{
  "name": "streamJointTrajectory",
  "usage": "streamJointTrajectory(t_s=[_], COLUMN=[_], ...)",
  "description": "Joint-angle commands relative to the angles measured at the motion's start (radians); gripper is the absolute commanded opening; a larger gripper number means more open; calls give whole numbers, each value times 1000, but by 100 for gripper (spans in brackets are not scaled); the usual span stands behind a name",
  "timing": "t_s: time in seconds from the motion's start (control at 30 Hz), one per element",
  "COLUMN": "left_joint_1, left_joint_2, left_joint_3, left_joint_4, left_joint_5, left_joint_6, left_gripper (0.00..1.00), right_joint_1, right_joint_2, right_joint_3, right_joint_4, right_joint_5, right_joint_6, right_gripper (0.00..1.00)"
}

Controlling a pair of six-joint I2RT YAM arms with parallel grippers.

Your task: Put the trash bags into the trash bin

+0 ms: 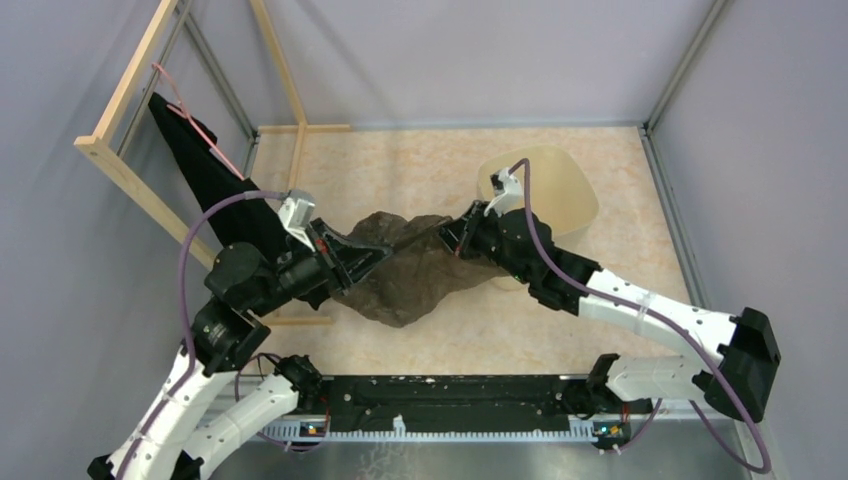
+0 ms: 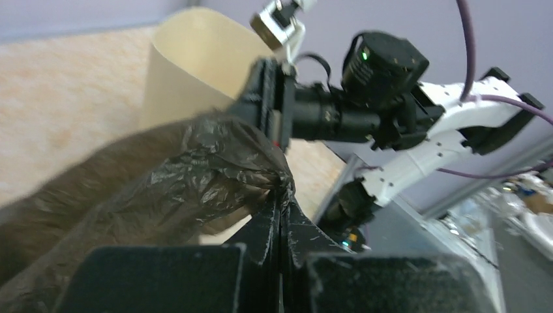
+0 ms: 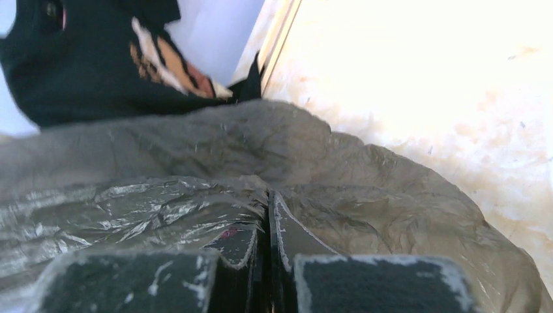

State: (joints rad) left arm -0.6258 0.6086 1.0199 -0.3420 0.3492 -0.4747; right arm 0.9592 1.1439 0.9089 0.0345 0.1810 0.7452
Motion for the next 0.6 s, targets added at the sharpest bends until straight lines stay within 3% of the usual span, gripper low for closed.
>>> streamJointTrajectory(t_s=[0.0,0.17,0.57], left_joint_1=[3,2,1], left_joint_2=[-39,-86,-62], left_joint_3=[-129,-293,-500], left_joint_4=[150,264,410], left_joint_5=[179,217,184], left_joint_6=[-232,-355,-440], left_gripper=[0,0,3], right_joint_1=[3,1,2], right_joint_2=[54,126,204], right_joint_3=[93,131,202], right_joint_4=[113,229,427], right_joint_5=[196,236,149], right_joint_6=[87,113,194], right_gripper=[0,0,0])
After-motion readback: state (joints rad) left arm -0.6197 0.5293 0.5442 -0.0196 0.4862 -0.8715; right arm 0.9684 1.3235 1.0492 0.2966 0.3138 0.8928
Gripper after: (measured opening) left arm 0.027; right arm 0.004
